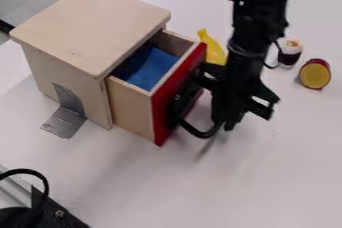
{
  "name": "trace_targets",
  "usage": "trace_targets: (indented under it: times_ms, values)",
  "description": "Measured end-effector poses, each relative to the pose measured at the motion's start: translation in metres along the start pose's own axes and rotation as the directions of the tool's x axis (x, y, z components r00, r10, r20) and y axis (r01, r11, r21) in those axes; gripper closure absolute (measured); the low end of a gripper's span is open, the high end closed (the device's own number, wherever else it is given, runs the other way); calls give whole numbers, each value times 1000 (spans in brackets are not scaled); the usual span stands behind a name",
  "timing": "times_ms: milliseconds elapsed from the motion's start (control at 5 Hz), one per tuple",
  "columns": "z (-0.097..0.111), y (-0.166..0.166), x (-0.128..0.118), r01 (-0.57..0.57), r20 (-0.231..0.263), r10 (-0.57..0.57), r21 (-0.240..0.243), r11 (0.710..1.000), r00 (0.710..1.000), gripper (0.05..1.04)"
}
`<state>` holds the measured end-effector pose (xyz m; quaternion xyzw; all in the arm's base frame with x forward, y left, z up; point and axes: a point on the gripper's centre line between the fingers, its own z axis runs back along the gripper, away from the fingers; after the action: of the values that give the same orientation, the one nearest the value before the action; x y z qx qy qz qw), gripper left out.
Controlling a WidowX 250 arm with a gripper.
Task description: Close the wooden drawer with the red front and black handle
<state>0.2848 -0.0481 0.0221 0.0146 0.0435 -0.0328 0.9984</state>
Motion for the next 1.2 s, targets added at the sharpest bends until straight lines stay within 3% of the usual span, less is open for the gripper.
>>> trace_targets:
  times_ms: [600,1200]
  values:
    - [-10,57,1,-138,-54,136,-19,990,989,960]
    - [-10,73,-3,-171,-70,170,-7,985,983,960]
